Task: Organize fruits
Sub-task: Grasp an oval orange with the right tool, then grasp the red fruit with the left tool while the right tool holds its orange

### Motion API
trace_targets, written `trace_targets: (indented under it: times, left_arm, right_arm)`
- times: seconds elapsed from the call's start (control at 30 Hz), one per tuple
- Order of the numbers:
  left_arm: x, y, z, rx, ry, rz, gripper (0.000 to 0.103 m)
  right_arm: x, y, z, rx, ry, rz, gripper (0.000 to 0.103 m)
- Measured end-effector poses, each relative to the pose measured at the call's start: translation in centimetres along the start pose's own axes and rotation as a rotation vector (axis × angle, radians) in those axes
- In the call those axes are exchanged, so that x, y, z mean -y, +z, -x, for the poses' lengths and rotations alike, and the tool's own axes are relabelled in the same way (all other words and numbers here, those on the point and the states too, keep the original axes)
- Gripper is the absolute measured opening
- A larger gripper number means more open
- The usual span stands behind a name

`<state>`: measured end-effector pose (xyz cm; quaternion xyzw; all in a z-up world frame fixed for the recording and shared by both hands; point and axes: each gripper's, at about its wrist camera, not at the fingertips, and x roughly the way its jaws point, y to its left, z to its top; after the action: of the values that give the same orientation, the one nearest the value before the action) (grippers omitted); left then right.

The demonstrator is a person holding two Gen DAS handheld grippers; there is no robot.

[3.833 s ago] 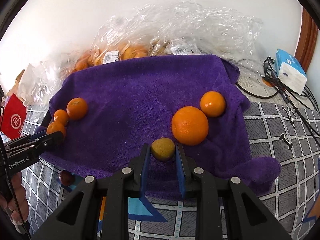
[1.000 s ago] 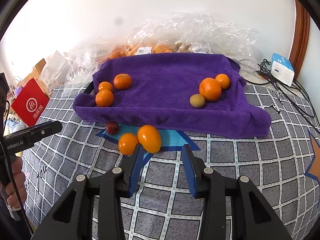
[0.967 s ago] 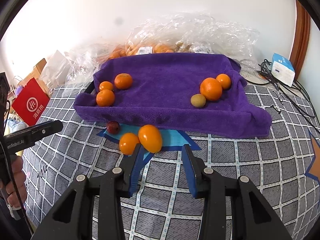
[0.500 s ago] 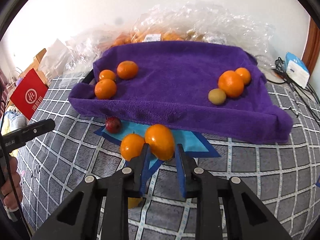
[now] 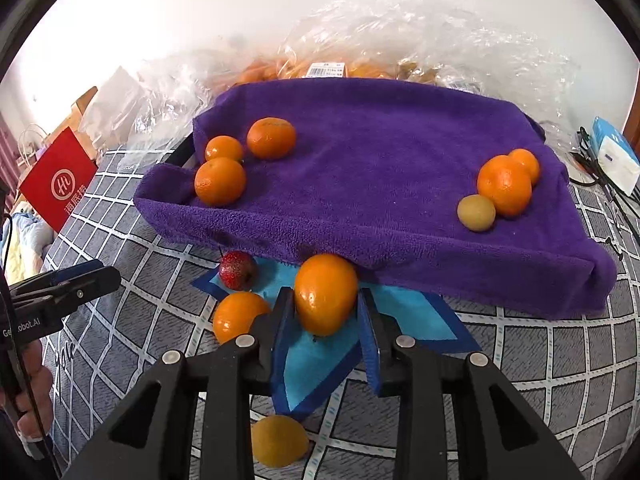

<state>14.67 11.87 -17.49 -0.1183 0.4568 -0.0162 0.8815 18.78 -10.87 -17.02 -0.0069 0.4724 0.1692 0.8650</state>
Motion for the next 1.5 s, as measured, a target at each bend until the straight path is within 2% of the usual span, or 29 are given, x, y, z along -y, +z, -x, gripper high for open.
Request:
trace_targets:
  times: [0.13,0.23,0.33,0.53,0.8,0.93,1.1,1.27,1.33,1.4,1.5]
  left_arm:
    - [0.5,-0.8,0.1,0.022,0.032,-0.029,0.057]
    - [0.9,-0.9,0.1,0.008,0.050,-0.056,0.057]
    - [0.9,-0.6,0.1,-0.017,0.049,-0.032,0.057]
    - [1.7,-0.5,0.4,-0.034,-0.002,-0.013,0.056]
    - [8.0,0.8,-0.7,-0.033,-0.101,-0.105,0.056]
    - [10.1,1.9,-1.7,-0.028,-0.119,-0.121,0.055]
    - [10.8,2.9,-3.0,-0.058,-0.135,-0.087,0.040]
    - [10.7,3.3,-4.8,-0.126,-0.156,-0.039,0.031]
    - [11.1,3.1,-5.3,-0.143,-0.129,-0.055,0.031]
    - [11.7,3.1,-5.3,-0.134,-0.104,-0.078,0.025]
    - [11.7,3.3,-5.5,-0.146,-0.102,-0.072,0.022]
  right_arm:
    - [1.2,-0.5,1.1,0.011,-0.002,-0.038,0.031]
    - [2.5,-1.1,2.4,0.031,-0.009,-0.068,0.031]
    - [3.7,-1.7,3.4,0.039,-0.039,-0.078,0.031]
    - [6.2,-3.3,4.3,0.026,-0.067,-0.110,0.031]
    - [7.4,-3.8,3.5,0.016,-0.036,-0.111,0.031]
    - [7.6,-3.9,3.7,0.026,-0.036,-0.108,0.031]
    - [8.6,-4.3,4.3,0.029,-0.043,-0.128,0.031]
    - [9.4,-4.4,5.0,0.035,-0.047,-0.142,0.031]
    - [9.7,-4.4,5.1,0.038,-0.048,-0.146,0.031]
    - [9.9,-4.3,5.2,0.040,-0.047,-0.152,0.031]
    - [10.0,-3.9,5.2,0.040,-0.056,-0.158,0.031]
